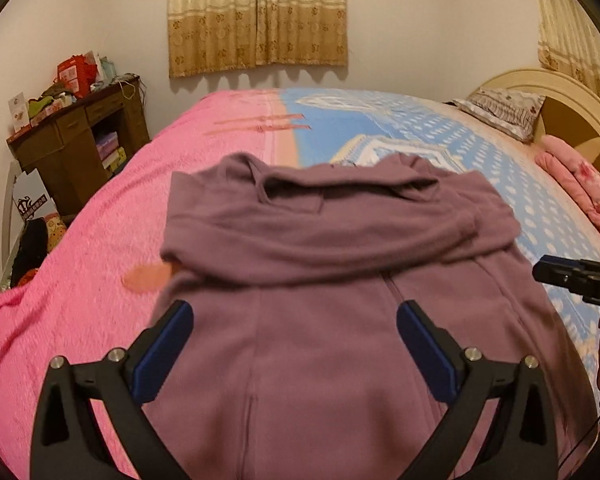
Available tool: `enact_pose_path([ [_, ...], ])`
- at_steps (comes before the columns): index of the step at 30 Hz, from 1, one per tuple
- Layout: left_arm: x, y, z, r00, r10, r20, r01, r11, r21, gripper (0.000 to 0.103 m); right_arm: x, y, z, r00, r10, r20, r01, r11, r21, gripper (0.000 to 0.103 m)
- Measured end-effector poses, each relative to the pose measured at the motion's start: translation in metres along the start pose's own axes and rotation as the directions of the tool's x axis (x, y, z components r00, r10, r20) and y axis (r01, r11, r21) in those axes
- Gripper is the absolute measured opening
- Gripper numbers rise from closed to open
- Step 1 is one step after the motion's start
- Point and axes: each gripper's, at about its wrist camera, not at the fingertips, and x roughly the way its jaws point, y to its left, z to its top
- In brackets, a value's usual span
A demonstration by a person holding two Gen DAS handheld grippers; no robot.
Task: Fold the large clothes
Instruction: 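Open both tools and raise them above the folded jacket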
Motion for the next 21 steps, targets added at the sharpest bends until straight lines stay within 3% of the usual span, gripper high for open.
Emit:
enact_pose_path([
  [7, -0.012, -0.002, -0.027, 0.999, 0.034, -0.014, -0.034, 0.999, 0.016, 0.103, -0.005, 0.007, -0.036, 1.000, 0.016, -0.023, -0.016, 1.000, 0.014, 0.052],
  [21, -0.027, 0.002, -0.076, 0.997, 0.034, -0.064, -0.033, 0.999, 0.019, 0.103, -0.010, 0.010, -0.097, 0.998, 0.008, -0.065, -0.006, 0.999, 0.036, 0.052],
])
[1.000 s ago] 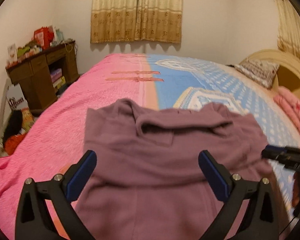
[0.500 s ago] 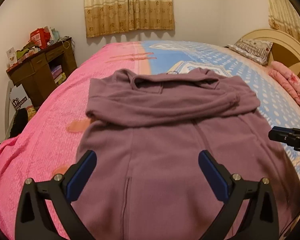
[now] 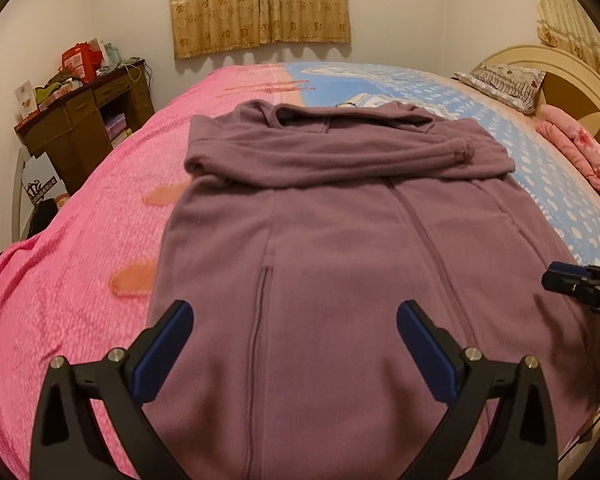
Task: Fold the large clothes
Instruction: 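Open both tools and raise them above the folded jacket, then grasp the jacket side edge near the hem with the left tool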
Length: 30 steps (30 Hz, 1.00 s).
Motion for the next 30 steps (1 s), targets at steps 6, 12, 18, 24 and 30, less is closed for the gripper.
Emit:
enact_pose_path([
  [6, -0.012, 0.004, -0.024, 1.000, 0.008, -0.014, -0.008, 1.000, -0.006, 0.103, -0.010, -0.002, -0.014, 1.000, 0.008, 0.020, -0.009, 1.000, 0.024, 0.053],
  [12, -0.017, 0.008, -0.033, 1.000, 0.006, -0.026, -0.006, 1.000, -0.014, 0.103, -0.016, 0.000, -0.024, 1.000, -0.002, 0.031, 0.001, 1.000, 0.024, 0.053],
  [18, -0.031, 0.016, -0.046, 0.999, 0.025, -0.022, -0.025, 1.000, -0.011, 0.103, -0.026, 0.001, -0.041, 0.999, -0.007, 0.036, 0.006, 1.000, 0.022, 0.054],
  [24, -0.043, 0.037, -0.069, 0.997, 0.061, -0.047, -0.062, 0.998, -0.021, 0.103, -0.035, 0.006, -0.061, 0.998, -0.011, 0.056, 0.010, 1.000, 0.012, 0.057],
  [30, -0.058, 0.063, -0.087, 0.996, 0.068, -0.062, -0.073, 0.995, -0.073, 0.103, -0.037, 0.009, -0.071, 0.994, -0.025, 0.102, 0.025, 1.000, 0.004, 0.060],
])
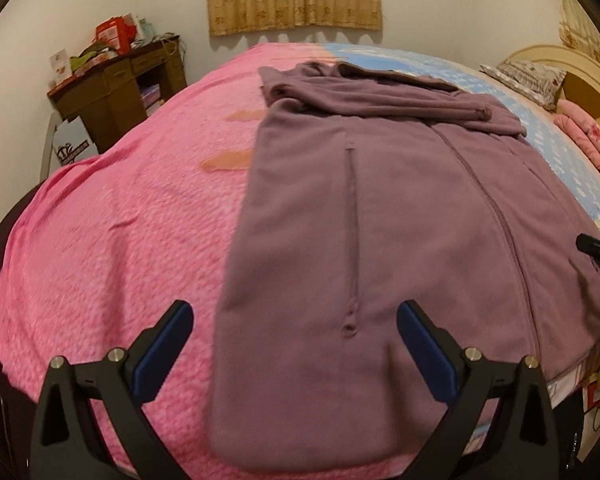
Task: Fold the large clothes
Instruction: 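Grasp the jacket side edge near the hem with the left tool, then grasp the same jacket side edge with the right tool while the left tool holds it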
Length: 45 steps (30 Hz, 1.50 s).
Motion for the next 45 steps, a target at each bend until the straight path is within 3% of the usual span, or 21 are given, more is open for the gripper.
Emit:
enact_pose_path([
  [10, -0.002, 0.034, -0.015, 0.997, -0.070, -0.019, 0.067, 0.992, -0.106, 0.098, -0.001, 0.001, -0.003, 1.000, -0.002, 0.023, 0.002, 1.000, 0.000, 0.063],
  [13, 0.003, 0.044, -0.018, 0.998, -0.046, -0.032, 0.041, 0.989, -0.139, 0.093, -0.001, 0.002, -0.005, 1.000, -0.007, 0.030, 0.007, 1.000, -0.002, 0.063],
  [15, 0.008, 0.051, -0.020, 0.995, -0.086, -0.052, 0.075, 0.981, -0.177, 0.091, -0.002, 0.002, -0.006, 0.999, -0.009, 0.035, 0.009, 1.000, -0.004, 0.064],
  [17, 0.016, 0.055, -0.023, 0.984, -0.156, -0.087, 0.132, 0.964, -0.229, 0.078, -0.002, 0.002, -0.007, 0.999, -0.008, 0.040, 0.008, 1.000, 0.000, 0.065],
  [18, 0.021, 0.055, -0.026, 0.972, -0.209, -0.106, 0.177, 0.952, -0.251, 0.057, -0.002, 0.002, -0.007, 0.999, -0.006, 0.042, 0.006, 1.000, 0.002, 0.065],
  [19, 0.024, 0.053, -0.028, 0.962, -0.243, -0.123, 0.204, 0.943, -0.265, 0.044, -0.002, 0.003, -0.007, 0.999, -0.005, 0.043, 0.005, 1.000, 0.003, 0.066],
  [23, 0.027, 0.050, -0.030, 0.962, -0.243, -0.128, 0.202, 0.942, -0.267, 0.044, -0.002, 0.004, -0.007, 0.999, -0.001, 0.046, 0.001, 1.000, 0.005, 0.069],
  [26, 0.025, 0.053, -0.030, 0.964, -0.236, -0.125, 0.195, 0.942, -0.275, 0.032, -0.004, 0.002, -0.006, 0.999, 0.011, 0.049, -0.011, 1.000, 0.015, 0.069],
  [28, 0.022, 0.054, -0.030, 0.966, -0.233, -0.110, 0.197, 0.943, -0.268, 0.012, -0.011, -0.003, -0.005, 0.998, 0.029, 0.060, -0.031, 0.999, 0.040, 0.069],
  [33, 0.016, 0.050, -0.027, 0.969, -0.238, -0.074, 0.216, 0.950, -0.223, 0.010, -0.031, -0.021, -0.005, 0.997, -0.007, 0.081, 0.000, 0.996, 0.085, 0.069],
  [37, 0.022, 0.049, -0.025, 0.969, -0.237, -0.077, 0.214, 0.950, -0.229, 0.010, -0.049, -0.041, -0.012, 0.998, -0.041, 0.055, 0.034, 0.991, 0.127, 0.069],
  [45, 0.020, 0.051, -0.027, 0.970, -0.232, -0.075, 0.209, 0.949, -0.235, 0.015, -0.064, -0.051, -0.029, 0.992, -0.125, -0.006, 0.125, 0.987, 0.104, 0.069],
])
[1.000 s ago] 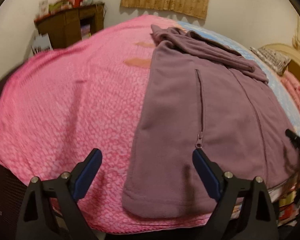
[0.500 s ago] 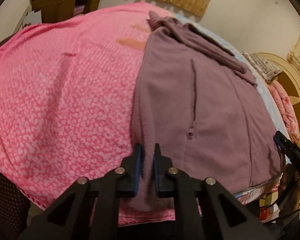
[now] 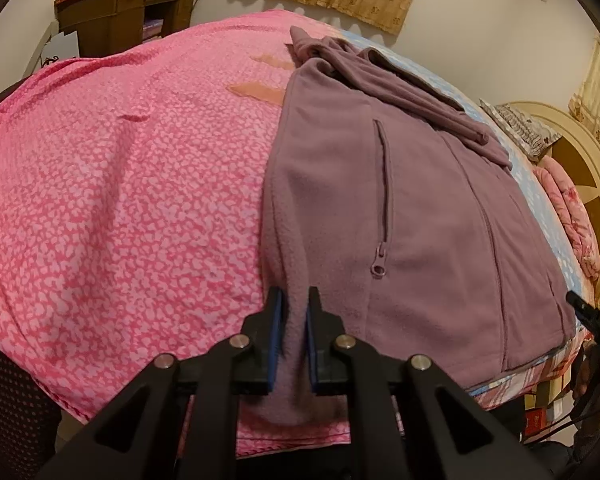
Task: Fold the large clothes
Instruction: 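Grasp the same jacket side edge with the right tool while the left tool holds it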
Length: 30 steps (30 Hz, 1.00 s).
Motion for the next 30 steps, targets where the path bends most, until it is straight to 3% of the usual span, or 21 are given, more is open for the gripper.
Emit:
enact_pose_path([
  [2, -0.001, 0.000, 0.001, 1.000, 0.005, 0.007, -0.005, 1.000, 0.000, 0.016, -0.003, -0.005, -0.005, 1.000, -0.004, -0.004, 0.004, 1.000, 0.016, 0.069],
  [4, -0.001, 0.000, 0.001, 1.000, 0.021, 0.004, -0.021, 1.000, -0.001, 0.037, -0.003, -0.008, -0.008, 1.000, 0.001, -0.022, 0.000, 1.000, 0.022, 0.069],
  [6, -0.002, 0.003, 0.000, 1.000, 0.015, 0.008, -0.015, 1.000, -0.007, 0.050, -0.003, -0.010, -0.012, 0.999, 0.004, -0.036, -0.003, 1.000, 0.024, 0.069],
  [8, 0.002, 0.004, -0.002, 1.000, 0.002, -0.017, -0.002, 1.000, -0.012, 0.052, -0.004, -0.010, -0.016, 0.998, 0.033, -0.045, -0.032, 0.999, 0.024, 0.061],
  [11, 0.005, 0.006, -0.005, 0.999, -0.019, -0.032, 0.018, 1.000, -0.016, 0.049, -0.005, -0.006, -0.019, 0.994, 0.089, -0.061, -0.088, 0.996, 0.018, 0.046],
  [12, 0.004, 0.005, -0.005, 0.999, -0.019, -0.032, 0.019, 1.000, -0.012, 0.042, -0.004, -0.003, -0.021, 0.991, 0.111, -0.071, -0.111, 0.994, 0.005, 0.042],
  [13, 0.004, 0.006, -0.005, 0.999, -0.028, -0.034, 0.027, 1.000, -0.013, 0.023, -0.003, -0.002, -0.022, 0.991, 0.109, -0.076, -0.110, 0.994, -0.005, 0.036],
  [16, -0.001, 0.007, -0.003, 0.997, -0.070, -0.033, 0.069, 0.998, -0.012, 0.010, -0.002, -0.008, -0.023, 0.987, 0.140, -0.075, -0.139, 0.990, 0.022, 0.021],
  [20, -0.020, 0.004, 0.005, 0.993, -0.118, 0.028, 0.117, 0.993, 0.020, 0.008, -0.021, -0.020, -0.015, 0.965, 0.259, 0.031, -0.261, 0.959, 0.106, 0.015],
  [22, -0.024, -0.001, 0.008, 0.994, -0.101, 0.031, 0.100, 0.993, 0.056, 0.008, -0.027, -0.021, -0.010, 0.956, 0.285, 0.070, -0.291, 0.950, 0.109, 0.015],
  [25, -0.008, -0.008, 0.004, 0.998, 0.025, -0.056, -0.018, 0.993, 0.119, 0.008, -0.015, -0.016, -0.010, 0.971, 0.236, 0.037, -0.239, 0.967, 0.091, 0.014],
  [27, -0.007, -0.006, 0.003, 0.998, 0.007, -0.057, -0.001, 0.995, 0.103, 0.007, -0.005, -0.016, -0.013, 0.973, 0.230, 0.015, -0.230, 0.967, 0.106, 0.014],
  [30, -0.021, -0.007, 0.010, 1.000, -0.022, -0.002, 0.022, 0.993, 0.114, 0.007, -0.011, -0.021, -0.008, 0.960, 0.275, 0.060, -0.281, 0.950, 0.136, 0.013],
])
